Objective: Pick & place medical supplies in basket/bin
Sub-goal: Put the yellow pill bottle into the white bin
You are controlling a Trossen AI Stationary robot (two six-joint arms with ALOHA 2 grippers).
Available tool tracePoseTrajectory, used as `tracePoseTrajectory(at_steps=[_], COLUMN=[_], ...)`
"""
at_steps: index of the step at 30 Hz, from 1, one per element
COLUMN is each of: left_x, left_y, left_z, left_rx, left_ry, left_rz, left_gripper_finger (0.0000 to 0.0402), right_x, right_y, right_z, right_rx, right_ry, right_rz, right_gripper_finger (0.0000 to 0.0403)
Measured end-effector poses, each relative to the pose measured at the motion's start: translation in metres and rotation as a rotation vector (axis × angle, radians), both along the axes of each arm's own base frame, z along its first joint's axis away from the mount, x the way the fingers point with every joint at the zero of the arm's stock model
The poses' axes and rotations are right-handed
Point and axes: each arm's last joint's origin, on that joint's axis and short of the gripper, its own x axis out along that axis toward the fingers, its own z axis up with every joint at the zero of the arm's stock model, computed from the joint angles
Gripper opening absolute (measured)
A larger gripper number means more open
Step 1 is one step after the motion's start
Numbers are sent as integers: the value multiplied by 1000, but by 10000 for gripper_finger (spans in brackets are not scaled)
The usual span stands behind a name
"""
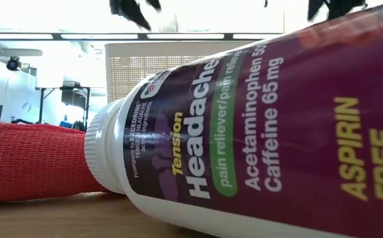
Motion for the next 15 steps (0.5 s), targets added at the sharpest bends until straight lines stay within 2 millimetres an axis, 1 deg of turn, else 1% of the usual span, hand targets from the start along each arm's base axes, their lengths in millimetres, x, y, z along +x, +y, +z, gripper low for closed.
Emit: tracePoseTrajectory(at_steps=[2,4,7,9,11,15], left_x=[-7,-13,-21,-25,-27,-29], left_y=[-14,-26,-41,-47,-52,-55], left_z=[12,19,23,20,14,3], left_rx=[-2,-10,-29,-40,-59,-97], left_ry=[-63,-102,-138,-138,-134,-113], left_rz=[-7,-3,-3,-1,10,35], left_gripper_finger=[346,346,347,347,347,347], right_x=[2,3,7,9,11,13], right_y=[3,6,11,16,20,26], right_z=[-23,-47,-83,-104,-123,-149], right_rx=[47,88,188,249,276,284], right_ry=[67,122,160,160,140,90], right_rz=[-29,-40,-25,-2,15,19], right_gripper_finger=[368,368,368,368,368,368])
